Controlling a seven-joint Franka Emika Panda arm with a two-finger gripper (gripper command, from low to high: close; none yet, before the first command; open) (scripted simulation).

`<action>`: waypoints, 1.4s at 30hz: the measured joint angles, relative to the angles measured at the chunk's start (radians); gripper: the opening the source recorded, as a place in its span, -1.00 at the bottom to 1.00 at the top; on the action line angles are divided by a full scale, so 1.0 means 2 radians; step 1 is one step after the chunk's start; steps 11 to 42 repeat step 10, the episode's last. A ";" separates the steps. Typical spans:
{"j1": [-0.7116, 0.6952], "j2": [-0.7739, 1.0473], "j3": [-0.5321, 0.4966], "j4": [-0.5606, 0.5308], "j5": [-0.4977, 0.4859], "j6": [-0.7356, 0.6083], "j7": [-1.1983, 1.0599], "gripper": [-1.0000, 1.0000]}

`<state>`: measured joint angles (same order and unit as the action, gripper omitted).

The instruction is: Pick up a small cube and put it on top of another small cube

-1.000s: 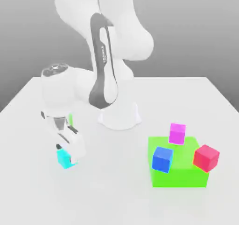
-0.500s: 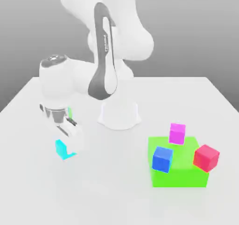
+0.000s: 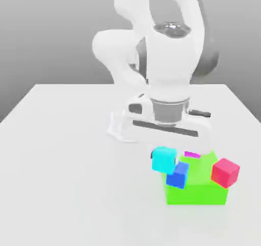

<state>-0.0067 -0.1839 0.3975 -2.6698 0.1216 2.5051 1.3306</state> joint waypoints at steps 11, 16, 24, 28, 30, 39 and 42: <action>0.043 0.085 0.058 0.023 -0.055 0.054 0.077 1.00; 0.043 0.085 0.058 0.023 -0.055 0.054 0.077 1.00; 0.043 0.085 0.058 0.023 -0.055 0.054 0.077 1.00; 0.043 0.085 0.058 0.023 -0.055 0.054 0.077 1.00; 0.043 0.085 0.058 0.023 -0.055 0.054 0.077 1.00; 0.043 0.085 0.058 0.023 -0.055 0.054 0.077 1.00; 0.043 0.085 0.058 0.023 -0.055 0.054 0.077 1.00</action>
